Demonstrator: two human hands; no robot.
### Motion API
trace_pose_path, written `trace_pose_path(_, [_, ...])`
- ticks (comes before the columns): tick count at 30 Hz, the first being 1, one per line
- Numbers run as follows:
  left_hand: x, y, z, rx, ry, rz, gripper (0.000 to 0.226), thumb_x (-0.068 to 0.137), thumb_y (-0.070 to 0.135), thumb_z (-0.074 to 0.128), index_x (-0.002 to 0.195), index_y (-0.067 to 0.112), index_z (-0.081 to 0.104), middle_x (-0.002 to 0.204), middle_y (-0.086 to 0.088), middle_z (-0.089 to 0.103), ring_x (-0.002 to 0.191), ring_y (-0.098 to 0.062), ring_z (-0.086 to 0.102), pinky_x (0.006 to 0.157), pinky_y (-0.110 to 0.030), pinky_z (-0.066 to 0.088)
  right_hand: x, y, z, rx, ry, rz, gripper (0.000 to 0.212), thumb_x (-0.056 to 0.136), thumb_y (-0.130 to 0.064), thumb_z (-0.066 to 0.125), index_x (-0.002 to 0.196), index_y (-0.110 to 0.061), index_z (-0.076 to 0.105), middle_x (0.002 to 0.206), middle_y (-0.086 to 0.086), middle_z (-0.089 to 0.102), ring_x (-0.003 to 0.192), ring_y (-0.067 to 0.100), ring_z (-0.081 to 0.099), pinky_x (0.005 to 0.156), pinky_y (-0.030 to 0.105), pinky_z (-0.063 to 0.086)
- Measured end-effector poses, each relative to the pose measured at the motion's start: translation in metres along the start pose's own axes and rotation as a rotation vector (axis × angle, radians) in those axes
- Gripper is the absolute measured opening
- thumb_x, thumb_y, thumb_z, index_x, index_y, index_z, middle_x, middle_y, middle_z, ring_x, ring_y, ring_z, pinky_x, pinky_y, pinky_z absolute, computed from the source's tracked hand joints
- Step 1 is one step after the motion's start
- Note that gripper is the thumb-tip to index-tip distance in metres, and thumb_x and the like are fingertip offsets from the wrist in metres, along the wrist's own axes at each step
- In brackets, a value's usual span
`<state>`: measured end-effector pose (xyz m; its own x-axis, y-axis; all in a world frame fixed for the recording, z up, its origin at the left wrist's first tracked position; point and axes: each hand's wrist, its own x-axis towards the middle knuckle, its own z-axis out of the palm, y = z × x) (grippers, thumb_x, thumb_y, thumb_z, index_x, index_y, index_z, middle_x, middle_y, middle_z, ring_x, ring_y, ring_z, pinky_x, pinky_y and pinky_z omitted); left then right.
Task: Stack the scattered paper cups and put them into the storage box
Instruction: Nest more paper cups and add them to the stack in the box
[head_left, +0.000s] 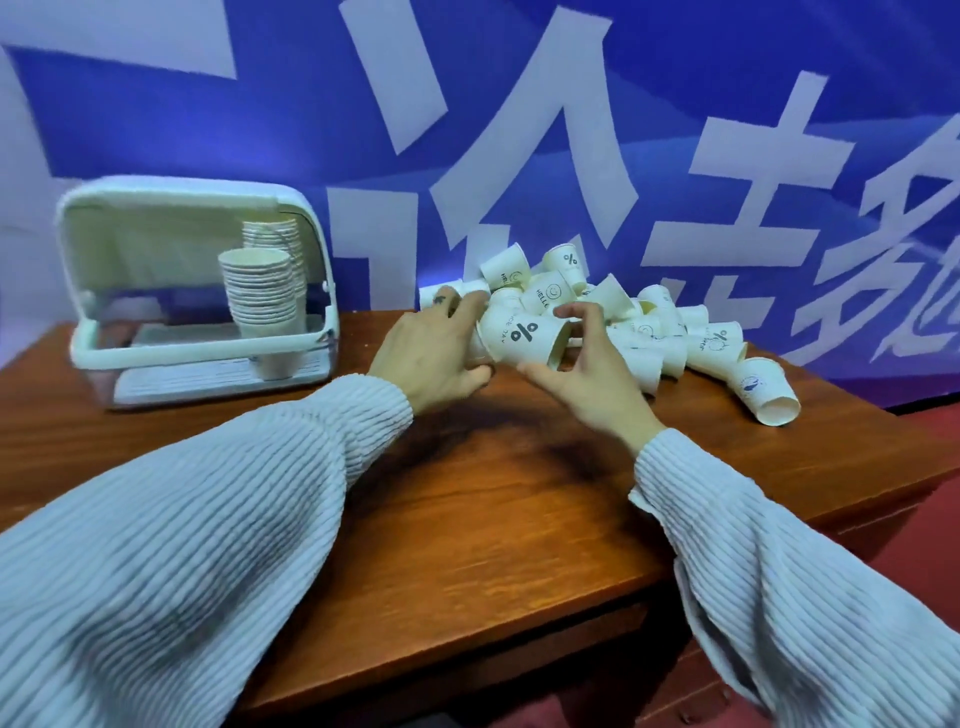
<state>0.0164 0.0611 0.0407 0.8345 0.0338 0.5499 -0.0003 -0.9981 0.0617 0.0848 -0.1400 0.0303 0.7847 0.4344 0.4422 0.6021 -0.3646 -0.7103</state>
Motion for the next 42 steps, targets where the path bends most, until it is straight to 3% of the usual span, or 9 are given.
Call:
trace_pose_path(6, [-0.037,-0.071,-0.076,-0.015,0.129,-0.233,0.080,0.075,0.058,0.059,0.142,0.017,0.043,0.130,-0.013,0.054,0.115,-0.039,0.058,0.096,-0.051,0.050,0.028,-0.080,0.063,0.179,0.017,-0.148,0.073,0.076,-0.043,0.086,0.128,-0.030,0.036,0.116,-0.012,0.057,0.103,0.015,0.067,0.094,0.045,0.056])
trace_pose_path(13, [-0.075,-0.157,-0.132,-0.147,0.432,-0.574,0.080,0.082,0.048,0.075,0.146,0.013,0.043,0.142,-0.011,0.055,0.132,-0.032,0.049,0.108,-0.048,0.044,0.095,-0.163,0.123,0.165,0.024,-0.302,0.070,0.082,-0.038,0.083,0.141,-0.028,0.046,0.133,0.001,0.052,0.116,0.015,0.057,0.099,0.034,0.050])
trace_pose_path(16, [-0.079,-0.183,-0.139,-0.258,0.490,-0.641,0.076,0.083,0.043,0.077,0.145,0.015,0.043,0.141,-0.006,0.055,0.128,-0.026,0.052,0.102,-0.038,0.044,0.129,-0.187,0.141,0.055,-0.105,-0.360,0.072,0.090,-0.034,0.076,0.154,-0.025,0.044,0.145,0.005,0.048,0.131,0.017,0.050,0.101,0.024,0.036])
trace_pose_path(19, [-0.079,-0.200,-0.138,-0.328,0.536,-0.670,0.072,0.085,0.040,0.077,0.143,0.017,0.044,0.138,-0.002,0.056,0.125,-0.021,0.052,0.093,-0.028,0.039,0.156,-0.199,0.158,-0.109,-0.278,-0.430,0.073,0.095,-0.029,0.072,0.160,-0.021,0.038,0.150,0.010,0.046,0.139,0.023,0.045,0.107,0.023,0.030])
trace_pose_path(24, [-0.076,-0.214,-0.127,-0.371,0.528,-0.689,0.076,0.087,0.043,0.077,0.147,0.017,0.039,0.141,-0.003,0.055,0.129,-0.022,0.051,0.106,-0.039,0.046,0.174,-0.199,0.184,-0.319,-0.506,-0.493,0.070,0.099,-0.029,0.063,0.162,-0.020,0.033,0.161,0.009,0.036,0.147,0.026,0.039,0.120,0.033,0.028])
trace_pose_path(29, [-0.066,-0.219,-0.112,-0.388,0.544,-0.685,0.077,0.086,0.046,0.076,0.148,0.018,0.039,0.143,-0.003,0.054,0.128,-0.022,0.051,0.106,-0.040,0.046,0.165,-0.180,0.212,-0.509,-0.624,-0.534,0.075,0.101,-0.049,0.056,0.163,-0.018,0.030,0.168,0.007,0.027,0.152,0.026,0.031,0.124,0.037,0.025])
trace_pose_path(33, [-0.050,-0.220,-0.109,-0.439,0.560,-0.665,0.080,0.087,0.045,0.077,0.151,0.016,0.039,0.148,-0.004,0.051,0.133,-0.020,0.049,0.109,-0.035,0.042,0.151,-0.153,0.229,-0.290,-0.482,-0.492,0.082,0.099,-0.044,0.065,0.164,-0.018,0.024,0.169,0.002,0.028,0.152,0.021,0.033,0.121,0.035,0.027])
trace_pose_path(38, [-0.013,-0.212,-0.108,-0.430,0.511,-0.577,0.074,0.089,0.039,0.076,0.149,0.012,0.044,0.148,-0.006,0.052,0.136,-0.021,0.047,0.111,-0.031,0.035,0.151,-0.137,0.240,0.074,-0.441,-0.283,0.117,0.084,-0.043,0.081,0.164,-0.040,-0.005,0.165,-0.010,0.036,0.145,0.021,0.046,0.119,0.048,0.039])
trace_pose_path(42, [0.003,-0.205,-0.103,-0.397,0.423,-0.538,0.068,0.090,0.042,0.074,0.147,0.013,0.048,0.145,-0.005,0.054,0.132,-0.020,0.049,0.107,-0.027,0.035,0.150,-0.132,0.245,0.224,-0.448,-0.218,0.121,0.087,-0.034,0.084,0.163,-0.039,-0.011,0.156,-0.003,0.050,0.135,0.019,0.054,0.114,0.040,0.044])
